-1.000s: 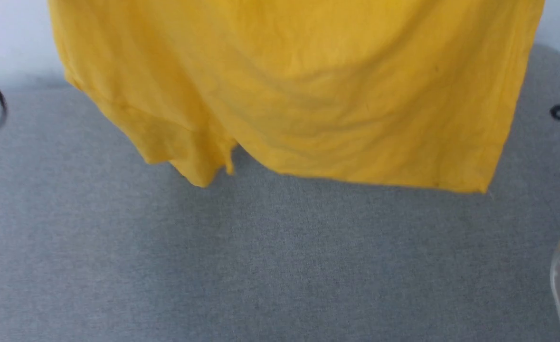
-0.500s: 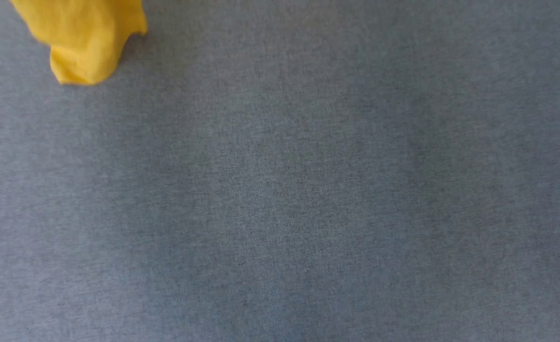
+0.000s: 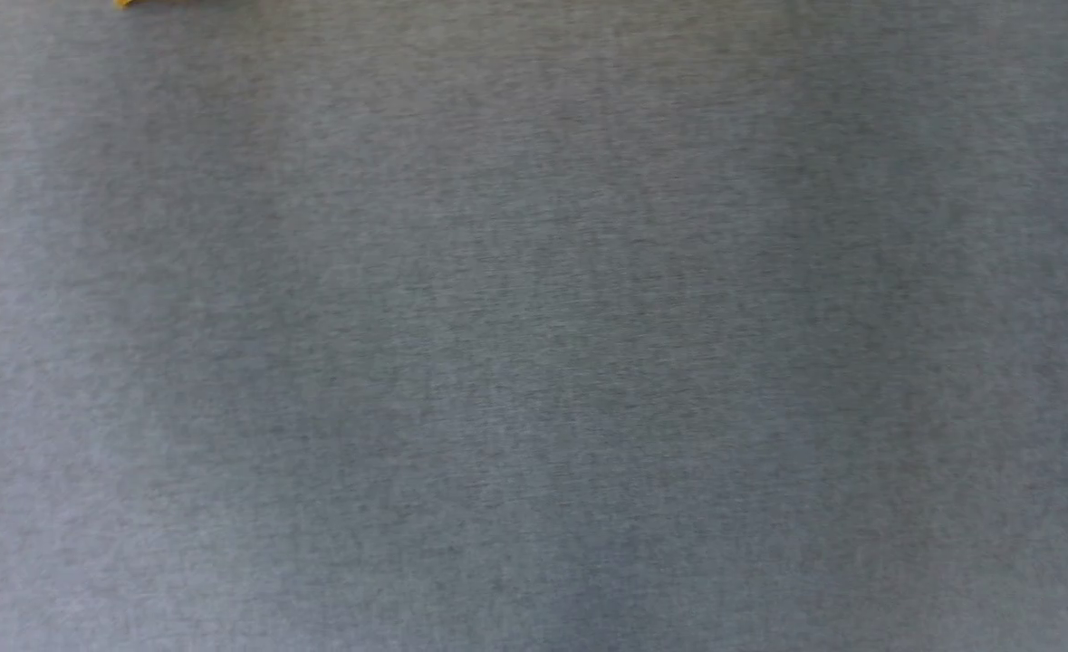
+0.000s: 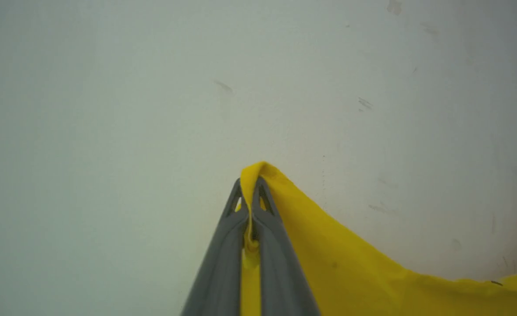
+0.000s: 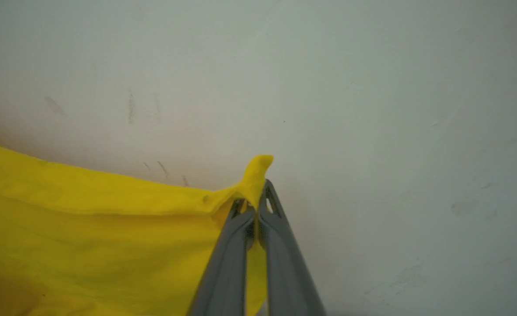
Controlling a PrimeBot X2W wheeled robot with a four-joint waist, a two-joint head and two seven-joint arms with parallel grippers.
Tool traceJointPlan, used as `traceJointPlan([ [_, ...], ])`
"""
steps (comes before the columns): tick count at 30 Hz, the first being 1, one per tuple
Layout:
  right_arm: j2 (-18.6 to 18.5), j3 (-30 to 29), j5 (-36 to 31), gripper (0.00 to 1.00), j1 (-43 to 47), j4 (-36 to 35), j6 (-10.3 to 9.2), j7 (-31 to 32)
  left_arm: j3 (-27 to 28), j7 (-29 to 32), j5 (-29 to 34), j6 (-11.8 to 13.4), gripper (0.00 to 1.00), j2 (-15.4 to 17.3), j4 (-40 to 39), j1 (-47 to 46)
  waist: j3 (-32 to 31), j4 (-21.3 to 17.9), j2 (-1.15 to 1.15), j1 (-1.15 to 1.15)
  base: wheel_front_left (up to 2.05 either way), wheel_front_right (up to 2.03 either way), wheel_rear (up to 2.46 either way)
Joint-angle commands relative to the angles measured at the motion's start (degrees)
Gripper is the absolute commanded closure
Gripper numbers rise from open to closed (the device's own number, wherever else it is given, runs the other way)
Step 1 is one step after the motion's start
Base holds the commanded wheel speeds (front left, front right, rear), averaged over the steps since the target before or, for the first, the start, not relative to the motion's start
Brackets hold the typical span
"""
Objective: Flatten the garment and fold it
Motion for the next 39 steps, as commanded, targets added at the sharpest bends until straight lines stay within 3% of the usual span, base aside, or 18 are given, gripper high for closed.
traceJointPlan([
  [1,-0.59,0.48,0.42,1.00,1.18,-0.36,-0.05,-0.29,0.06,-0.46,-0.66,-0.39,1.00,0.39,-0.74,1.83,-0.61,1.49,0.00,-0.01,0.00,0.00,0.00],
  [8,-5.52,4.56,6.66,1.00,11.08,-6.71,-0.05,0.94,0.56,-0.39,-4.25,-0.38,1.00,4.09,-10.66,18.51,-5.39,4.15,0.00,-0.01,0.00,0.00,0.00],
  [15,-9.22,2.59,12.85,1.00,28.37,-19.50,-0.05,5.26,3.71,0.85,-8.39,5.27,1.00,7.98,-25.59,41.63,-11.96,6.22,0.00,-0.01,0.00,0.00,0.00],
  [22,-6.96,-0.54,15.60,1.00,46.30,-31.28,-0.05,9.22,6.31,2.70,-11.76,11.84,1.00,10.38,-38.85,64.76,-17.50,6.34,0.00,-0.01,0.00,0.00,0.00],
  [29,-3.98,-1.67,16.65,1.00,61.41,-35.50,-0.05,10.92,5.20,5.06,-15.00,16.14,1.00,10.43,-44.48,85.23,-23.41,6.38,0.00,-0.01,0.00,0.00,0.00],
  [39,-5.92,-2.26,17.87,1.00,80.94,-34.85,-0.05,16.23,-1.92,14.75,-20.27,15.23,1.00,13.69,-43.42,104.22,-28.56,6.94,0.00,-0.01,0.00,0.00,0.00],
])
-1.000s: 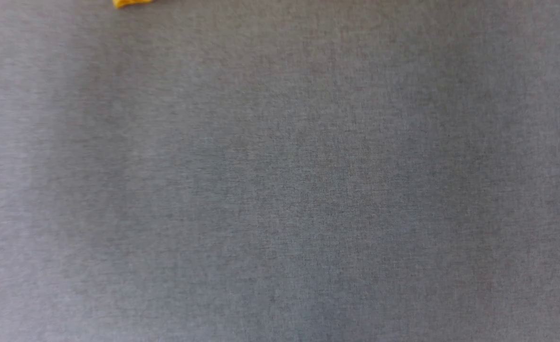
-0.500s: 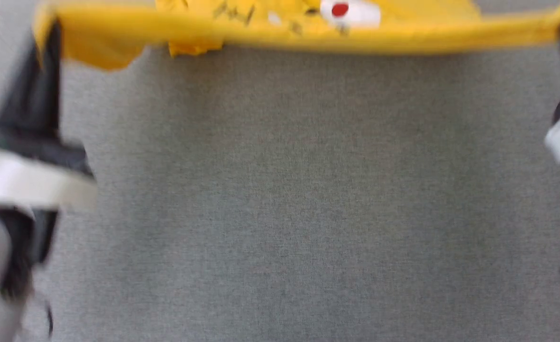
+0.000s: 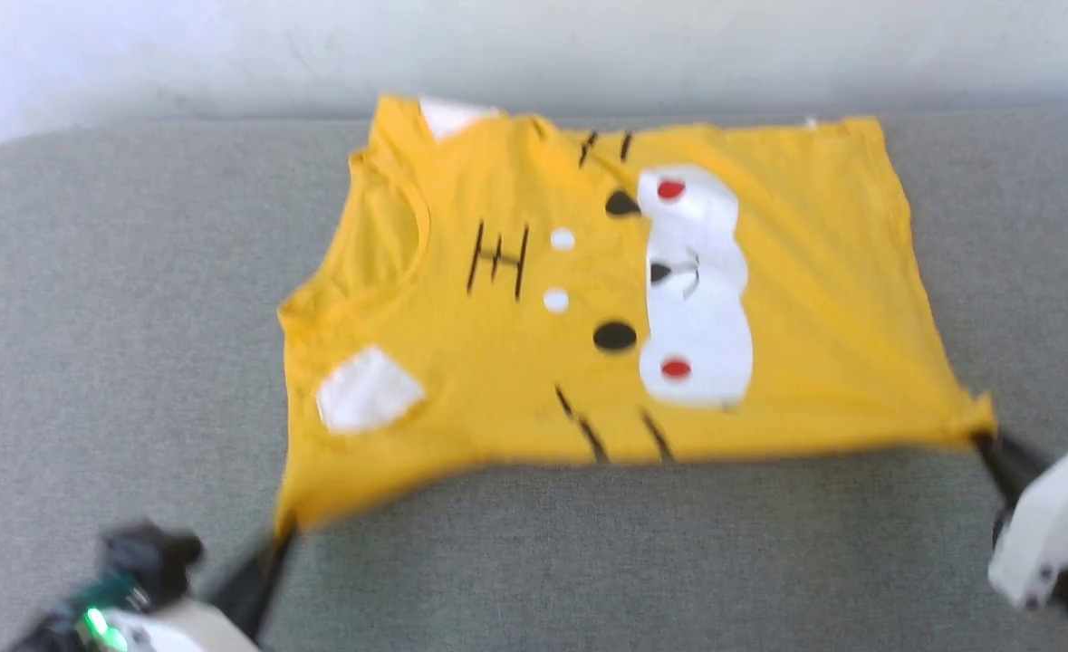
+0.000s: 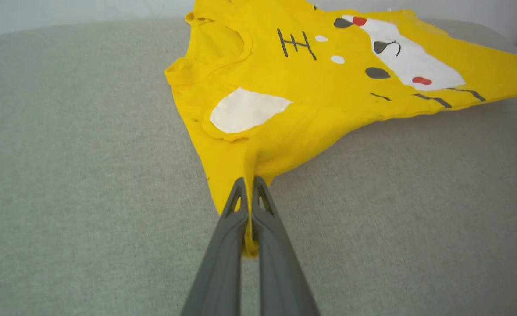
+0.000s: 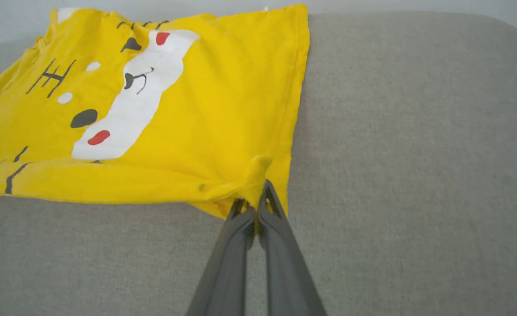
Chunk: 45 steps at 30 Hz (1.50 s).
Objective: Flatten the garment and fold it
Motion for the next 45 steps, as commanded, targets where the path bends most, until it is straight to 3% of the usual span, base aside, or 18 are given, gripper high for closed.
traceJointPlan([
  [1,-1.38,0.67,0.89,1.00,3.57,0.45,-0.04,1.12,-2.08,3.28,-2.55,-0.91,1.00,0.56,0.65,3.22,-2.37,0.40,0.00,0.02,0.00,0.00,0.00],
  [7,-4.88,3.97,3.14,1.00,10.98,1.50,-0.04,3.98,-5.57,11.15,-8.15,-1.20,1.00,1.20,1.22,8.63,-3.89,0.51,0.00,0.02,0.00,0.00,0.00],
  [13,-8.03,3.97,6.09,1.00,19.99,2.51,-0.04,10.45,-6.52,17.71,-13.21,1.03,1.00,2.83,0.68,13.65,-6.13,0.89,0.00,0.02,0.00,0.00,0.00],
  [21,-6.43,1.23,7.21,1.00,25.16,0.82,-0.04,15.35,-5.82,19.25,-16.35,2.22,1.00,4.08,-1.97,17.64,-7.73,1.26,0.00,0.02,0.00,0.00,0.00],
  [27,-5.33,-0.26,5.88,1.00,24.42,-1.48,-0.04,12.65,-3.40,15.93,-13.10,3.14,1.00,5.71,-4.68,16.44,-7.55,1.27,0.00,0.02,0.00,0.00,0.00],
  [31,-5.26,-1.06,4.94,1.00,21.93,-2.27,-0.04,9.62,-2.43,12.28,-8.26,1.68,1.00,6.34,-6.60,11.78,-5.97,1.19,0.00,0.02,0.00,0.00,0.00],
  [36,-6.03,-1.39,4.02,1.00,17.26,-3.04,-0.04,5.97,-2.25,9.08,-3.09,-1.95,1.00,6.77,-6.79,3.96,-3.00,0.63,0.00,0.02,0.00,0.00,0.00],
  [45,-8.12,0.69,2.34,1.00,7.79,-1.66,-0.04,3.56,-4.07,7.38,2.10,-6.70,1.00,4.40,-1.25,-9.01,2.87,-1.61,0.00,0.02,0.00,0.00,0.00],
])
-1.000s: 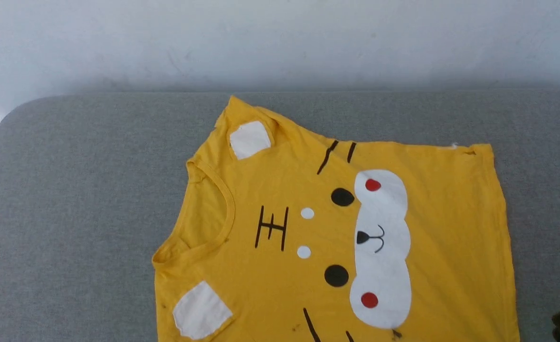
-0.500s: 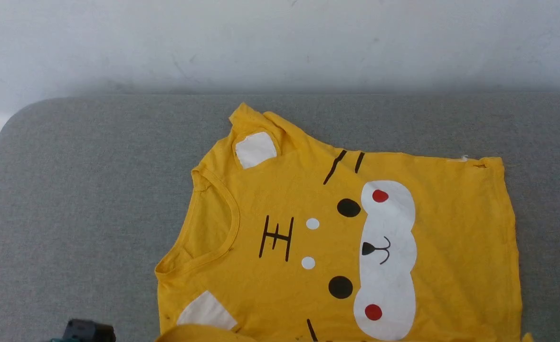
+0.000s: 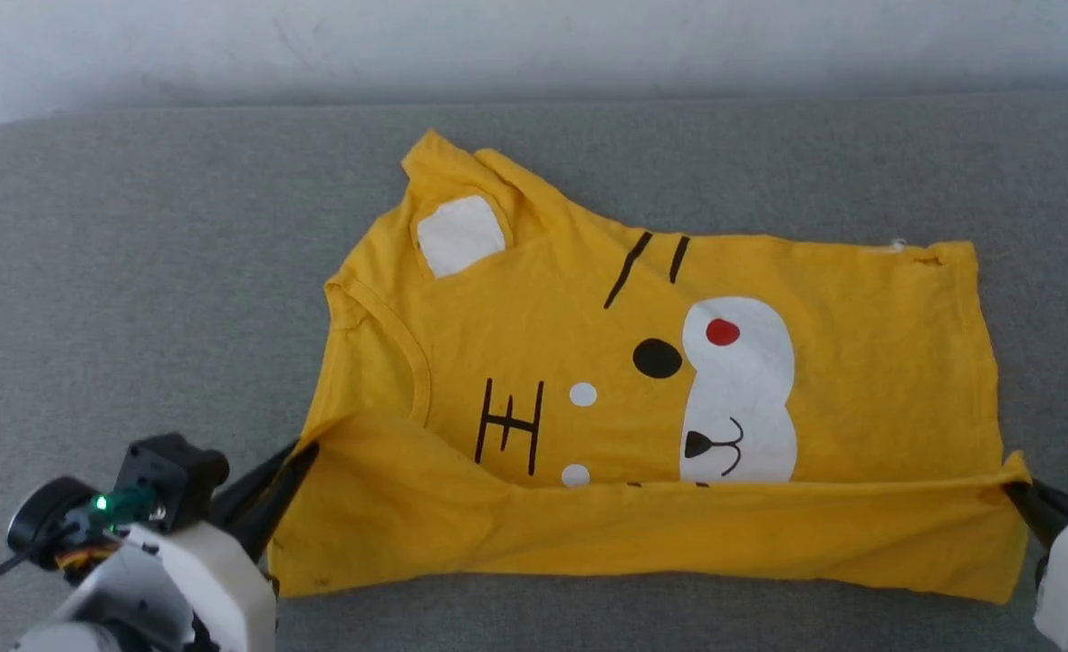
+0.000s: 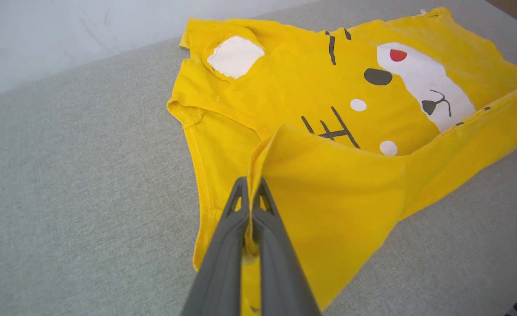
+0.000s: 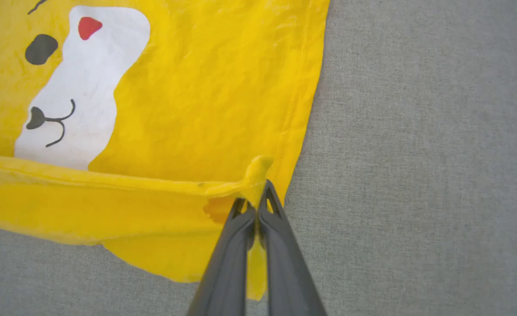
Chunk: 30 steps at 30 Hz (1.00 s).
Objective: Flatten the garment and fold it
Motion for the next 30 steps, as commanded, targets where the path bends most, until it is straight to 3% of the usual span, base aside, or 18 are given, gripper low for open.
traceJointPlan([
  [1,-0.36,0.69,-0.46,1.00,-1.94,0.71,-0.05,-0.62,-0.34,-1.31,1.47,-0.76,1.00,-1.14,1.82,-2.62,2.81,-1.57,0.00,-0.01,0.00,0.00,0.00],
  [11,-0.39,4.58,-1.13,1.00,-7.07,7.51,-0.05,-2.16,-3.27,-3.35,1.98,-4.14,1.00,-6.41,14.48,-9.56,5.78,-2.06,0.00,-0.01,0.00,0.00,0.00],
  [14,-0.10,5.44,-1.23,0.86,-8.45,9.65,-0.05,-3.45,-3.51,-4.34,2.22,-4.11,1.00,-7.72,17.24,-10.73,6.40,-1.87,0.00,-0.01,0.00,0.00,0.00],
  [18,0.01,6.57,-0.76,0.53,-9.78,12.21,-0.05,-4.70,-3.89,-4.77,2.20,-3.89,0.99,-9.08,20.07,-11.65,7.14,-1.49,0.00,-0.01,0.00,0.00,0.00],
  [19,0.05,6.76,-0.56,0.21,-10.03,12.79,-0.05,-4.97,-4.00,-4.81,2.20,-3.91,0.85,-9.31,20.60,-11.87,7.29,-1.39,0.00,-0.01,0.00,0.00,0.00],
  [20,0.08,6.88,-0.35,0.00,-10.25,13.35,-0.05,-5.20,-4.05,-4.92,2.18,-3.89,0.65,-9.56,21.08,-12.10,7.38,-1.29,0.00,-0.01,0.00,0.00,0.00],
  [21,0.07,6.98,-0.15,0.00,-10.41,13.81,-0.05,-5.36,-3.95,-5.15,1.98,-3.79,0.42,-9.92,21.48,-12.28,7.45,-1.20,0.00,-0.01,0.00,0.00,0.00],
  [22,0.17,6.93,0.17,0.00,-10.57,14.12,-0.05,-5.62,-3.75,-5.53,1.69,-3.66,0.07,-10.29,21.74,-12.38,7.47,-1.14,0.00,-0.01,0.00,0.00,0.00],
  [23,0.31,6.69,0.51,0.00,-10.73,14.21,-0.05,-5.95,-3.39,-6.00,1.23,-3.49,0.00,-10.69,21.82,-12.37,7.40,-1.10,0.00,-0.01,0.00,0.00,0.00],
  [30,0.70,3.49,1.34,0.00,-9.00,8.96,-0.05,-7.35,0.84,-10.81,-1.69,-0.42,0.00,-11.58,18.06,-8.55,3.97,-0.97,0.00,-0.01,0.00,0.00,0.00],
])
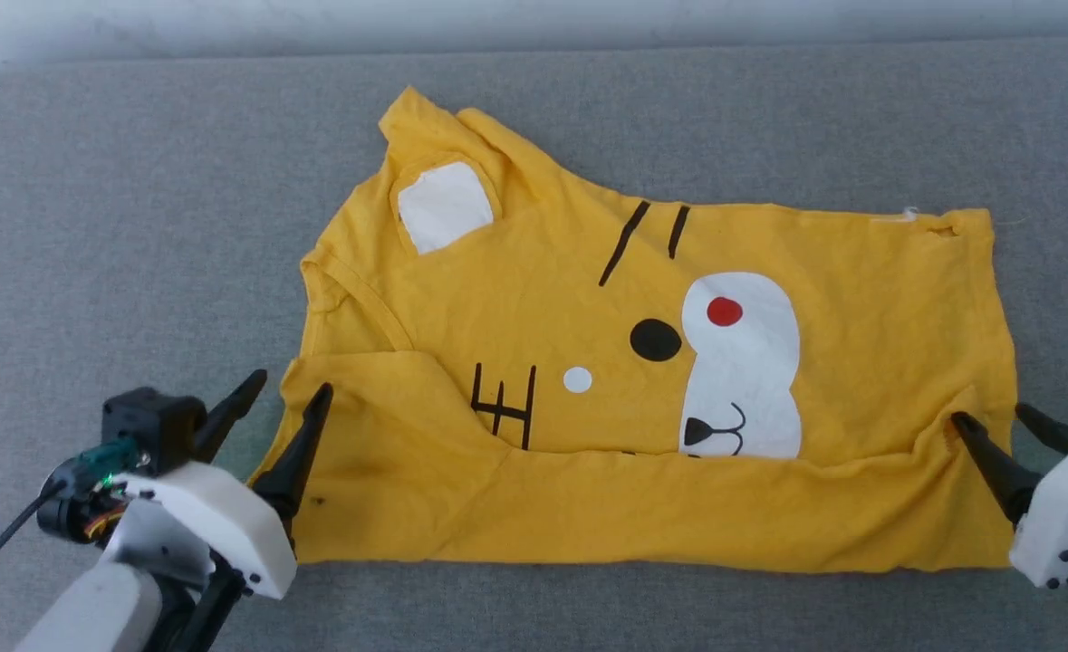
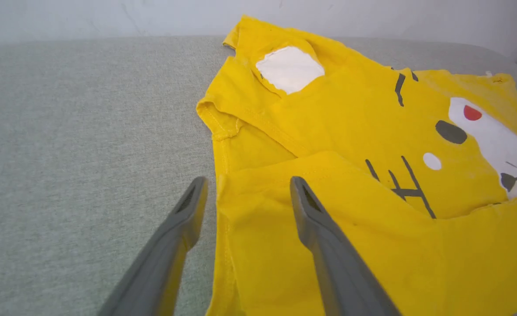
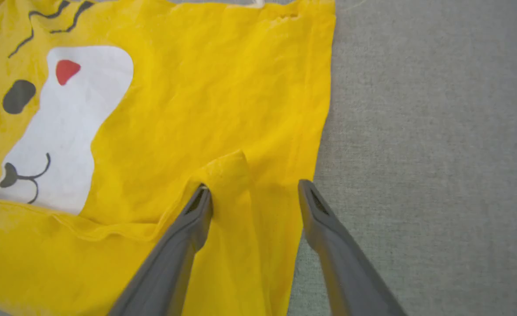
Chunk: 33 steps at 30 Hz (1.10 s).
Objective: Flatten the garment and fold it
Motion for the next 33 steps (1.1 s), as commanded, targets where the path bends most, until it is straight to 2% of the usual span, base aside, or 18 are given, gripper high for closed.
traceJointPlan([
  [1,0.87,-1.14,0.28,0.00,1.18,-1.47,-0.05,-0.52,0.75,-1.04,-0.21,0.97,0.00,-0.05,-1.08,1.76,-2.03,0.18,0.00,0.00,0.00,0.00,0.00],
  [5,4.20,-5.35,-0.90,0.00,5.35,-7.98,-0.05,-2.36,3.35,-4.81,-0.09,5.08,0.00,-0.42,-5.66,6.89,-4.96,0.66,0.00,0.00,0.00,0.00,0.00],
  [8,7.16,-8.42,-4.67,0.00,8.24,-12.19,-0.05,-6.09,5.29,-8.78,1.60,8.95,0.00,-0.95,-8.60,10.77,-6.73,0.96,0.00,0.00,0.00,0.00,0.00],
  [11,11.14,-10.48,-9.13,0.00,11.03,-14.30,-0.05,-10.28,6.78,-13.25,3.33,12.69,0.00,-2.48,-10.70,14.62,-8.06,1.23,0.00,0.00,0.00,0.00,0.00],
  [15,16.70,-11.72,-10.95,0.00,14.94,-15.10,-0.05,-13.46,7.60,-16.85,4.15,16.01,0.00,-5.19,-12.00,19.40,-9.36,1.58,0.00,0.00,0.00,0.00,0.00],
  [21,18.44,-10.23,-10.92,0.00,19.82,-14.33,-0.05,-15.01,8.61,-18.51,3.87,17.01,0.00,-7.04,-12.84,24.24,-9.82,1.09,0.00,0.00,0.00,0.00,0.00],
  [33,18.59,-8.98,-11.28,0.00,18.94,-11.59,-0.05,-15.45,9.28,-19.04,5.55,16.42,0.00,-6.22,-13.93,23.23,-9.13,0.77,0.00,0.00,0.00,0.00,0.00],
])
